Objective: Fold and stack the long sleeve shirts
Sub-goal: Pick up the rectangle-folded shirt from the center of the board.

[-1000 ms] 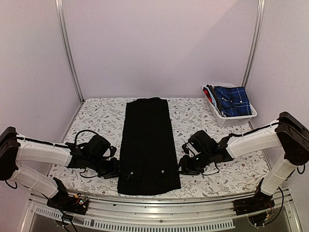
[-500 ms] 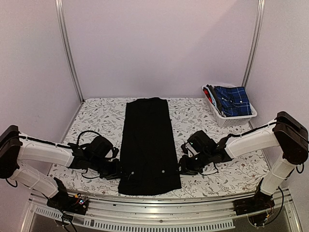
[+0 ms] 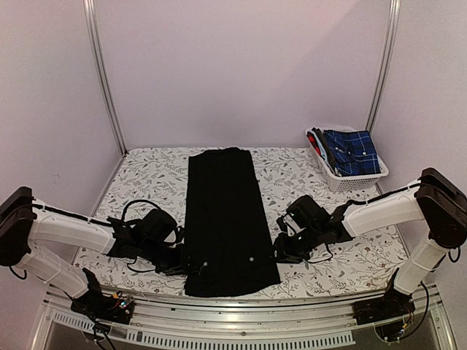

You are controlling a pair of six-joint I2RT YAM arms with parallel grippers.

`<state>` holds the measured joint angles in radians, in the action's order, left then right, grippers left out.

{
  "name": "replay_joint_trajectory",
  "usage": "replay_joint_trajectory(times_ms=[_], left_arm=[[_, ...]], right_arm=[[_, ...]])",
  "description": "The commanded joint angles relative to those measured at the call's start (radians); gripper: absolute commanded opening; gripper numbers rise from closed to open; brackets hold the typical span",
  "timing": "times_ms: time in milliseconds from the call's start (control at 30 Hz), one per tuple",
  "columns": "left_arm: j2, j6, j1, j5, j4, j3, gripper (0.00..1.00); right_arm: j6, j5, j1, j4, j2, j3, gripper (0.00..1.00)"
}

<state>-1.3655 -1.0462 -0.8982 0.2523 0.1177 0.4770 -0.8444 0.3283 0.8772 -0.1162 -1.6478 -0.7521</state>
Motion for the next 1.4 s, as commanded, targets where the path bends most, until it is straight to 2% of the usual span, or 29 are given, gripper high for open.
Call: replay_joint_trajectory(times_ms=[0, 300, 467, 667, 800, 933, 1067, 1367], left_arm=[[0.013, -0.013, -0.018, -0.037, 0.105, -0.021, 0.41], [0.008, -0.007, -0.018, -0.061, 0.125, -0.031, 0.39], [0.002, 0.005, -0.017, -0.09, 0.148, -0.017, 0.43], [0.002, 0.0, -0.018, -0.109, 0.19, -0.01, 0.39], [0.049, -0.006, -0.017, -0.137, 0.229, -0.01, 0.45], [0.041, 0.001, -0.016, -0.123, 0.204, -0.012, 0.47], [0.0, 0.001, -0.017, -0.08, 0.158, -0.022, 0.43], [-0.012, -0.016, -0.016, -0.022, 0.082, -0.04, 0.27]], right_arm=[[0.016, 0.017, -0.003, -0.047, 0.012, -0.001, 0.34], [-0.003, -0.017, -0.003, -0.051, 0.002, -0.007, 0.32], [-0.001, -0.015, -0.003, -0.042, -0.01, -0.011, 0.31], [0.008, -0.018, -0.003, -0.042, -0.013, -0.015, 0.3], [0.011, -0.016, -0.003, -0.041, -0.008, -0.013, 0.28], [0.011, -0.015, -0.003, -0.04, -0.004, -0.01, 0.27], [0.011, -0.016, -0.003, -0.039, -0.001, -0.01, 0.24], [0.017, -0.01, -0.003, -0.037, -0.004, -0.035, 0.14]])
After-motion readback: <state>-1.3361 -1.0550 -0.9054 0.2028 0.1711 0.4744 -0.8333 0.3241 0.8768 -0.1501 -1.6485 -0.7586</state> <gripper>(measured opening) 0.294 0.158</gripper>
